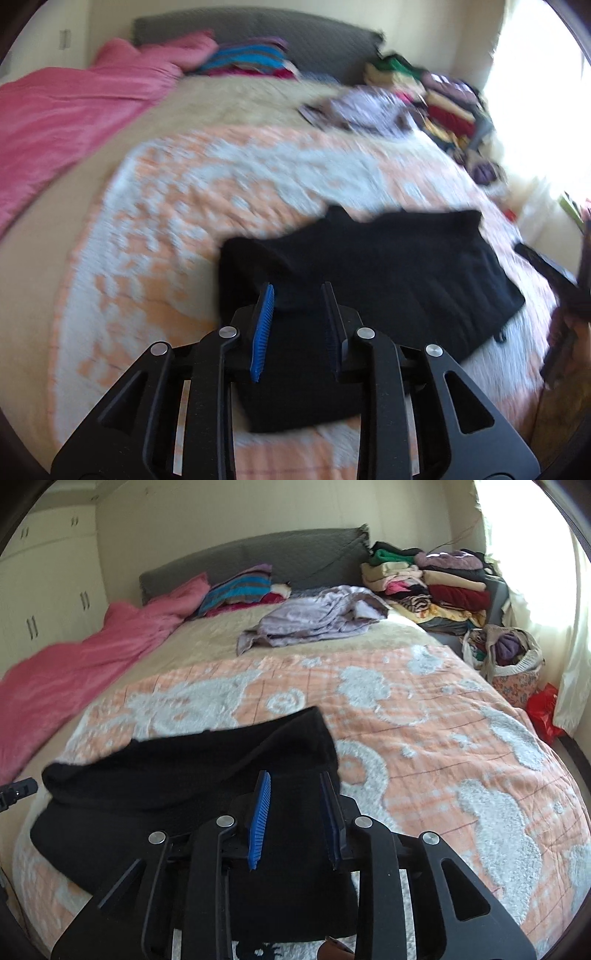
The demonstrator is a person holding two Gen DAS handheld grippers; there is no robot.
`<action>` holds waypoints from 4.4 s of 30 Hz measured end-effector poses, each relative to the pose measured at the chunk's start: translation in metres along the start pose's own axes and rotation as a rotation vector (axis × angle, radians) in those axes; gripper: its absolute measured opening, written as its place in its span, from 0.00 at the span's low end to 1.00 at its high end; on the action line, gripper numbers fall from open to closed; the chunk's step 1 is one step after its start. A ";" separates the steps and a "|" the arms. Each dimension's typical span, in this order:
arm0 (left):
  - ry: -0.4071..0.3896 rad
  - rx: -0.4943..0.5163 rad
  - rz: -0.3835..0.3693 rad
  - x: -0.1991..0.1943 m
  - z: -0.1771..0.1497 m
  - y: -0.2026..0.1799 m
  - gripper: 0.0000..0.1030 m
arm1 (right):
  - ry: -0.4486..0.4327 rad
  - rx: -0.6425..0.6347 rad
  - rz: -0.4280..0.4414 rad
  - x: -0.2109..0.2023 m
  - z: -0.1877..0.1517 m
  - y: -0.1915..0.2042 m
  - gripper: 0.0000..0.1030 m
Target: Fold small clothes
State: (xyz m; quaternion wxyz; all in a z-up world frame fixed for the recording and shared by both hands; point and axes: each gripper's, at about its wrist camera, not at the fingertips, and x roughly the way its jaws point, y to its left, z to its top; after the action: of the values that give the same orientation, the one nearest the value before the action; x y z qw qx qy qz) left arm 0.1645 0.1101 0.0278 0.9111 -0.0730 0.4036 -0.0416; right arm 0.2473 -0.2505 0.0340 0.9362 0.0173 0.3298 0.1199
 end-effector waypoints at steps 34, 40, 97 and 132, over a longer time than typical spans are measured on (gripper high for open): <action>-0.014 -0.173 0.139 0.037 0.043 0.082 0.35 | 0.132 0.026 -0.041 0.081 0.033 -0.006 0.44; 0.044 -0.306 -0.038 0.024 -0.006 0.091 0.40 | 0.149 0.092 -0.025 0.050 0.004 -0.033 0.47; 0.159 -0.184 -0.079 -0.004 -0.069 0.037 0.15 | 0.183 0.265 -0.022 -0.021 -0.082 -0.047 0.63; 0.066 -0.201 0.010 -0.063 -0.067 0.054 0.91 | 0.028 -0.045 0.046 -0.081 -0.056 0.062 0.96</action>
State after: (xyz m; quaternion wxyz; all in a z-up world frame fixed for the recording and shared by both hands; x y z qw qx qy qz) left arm 0.0728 0.1651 0.0204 0.8854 -0.1606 0.4361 0.0014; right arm 0.1381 -0.2121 0.0474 0.9287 0.0020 0.3396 0.1489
